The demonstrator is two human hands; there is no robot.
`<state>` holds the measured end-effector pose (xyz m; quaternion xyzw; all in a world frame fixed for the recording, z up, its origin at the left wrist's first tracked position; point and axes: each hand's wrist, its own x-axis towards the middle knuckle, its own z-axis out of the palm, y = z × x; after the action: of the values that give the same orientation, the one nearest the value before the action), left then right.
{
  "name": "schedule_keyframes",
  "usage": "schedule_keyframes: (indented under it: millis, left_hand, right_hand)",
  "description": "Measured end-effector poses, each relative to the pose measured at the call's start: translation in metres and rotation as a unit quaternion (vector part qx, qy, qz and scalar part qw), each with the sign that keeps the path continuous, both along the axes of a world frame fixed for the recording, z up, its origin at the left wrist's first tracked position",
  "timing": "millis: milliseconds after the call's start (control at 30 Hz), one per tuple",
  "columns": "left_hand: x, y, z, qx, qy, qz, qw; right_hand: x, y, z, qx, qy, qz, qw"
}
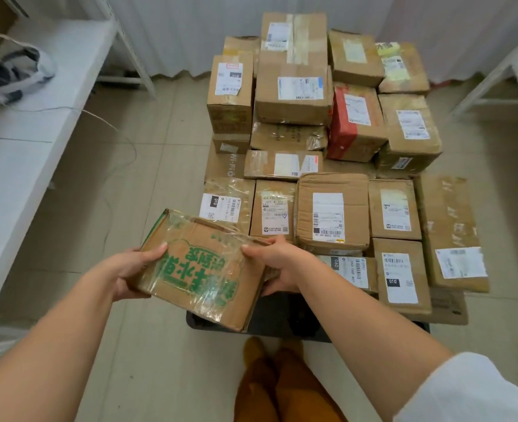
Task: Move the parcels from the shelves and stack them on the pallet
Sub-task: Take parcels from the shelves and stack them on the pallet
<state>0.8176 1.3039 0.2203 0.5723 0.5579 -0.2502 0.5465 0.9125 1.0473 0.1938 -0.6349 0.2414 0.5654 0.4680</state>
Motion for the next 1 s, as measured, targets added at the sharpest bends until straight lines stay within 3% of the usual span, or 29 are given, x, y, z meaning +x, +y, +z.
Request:
schedule_keyframes:
  millis: [300, 467, 633, 833, 1000]
  left_hand:
    - [0.057, -0.018, 0.062, 0.045, -0.127, -0.033, 0.990]
    - [0.102, -0.072, 0.088, 0.052, -0.201, -0.058, 0.976]
    - [0.158, -0.156, 0.107, 0.020, -0.318, -0.015, 0.948]
    - [0.209, -0.291, 0.089, -0.064, -0.318, -0.116, 0.939]
    - [0.228, -0.394, 0.050, -0.082, -0.283, -0.150, 0.944]
  right_hand:
    - [0.020, -0.033, 0.058, 0.074, -0.105, -0.036, 0.991]
    - [0.031, -0.087, 0.084, 0.073, -0.174, -0.134, 0.973]
    - [0.048, -0.165, 0.096, 0.092, -0.211, -0.269, 0.935]
    - [0.075, -0.264, 0.081, 0.079, -0.217, -0.394, 0.890]
    - [0.093, -0.346, 0.048, 0.045, -0.201, -0.441, 0.874]
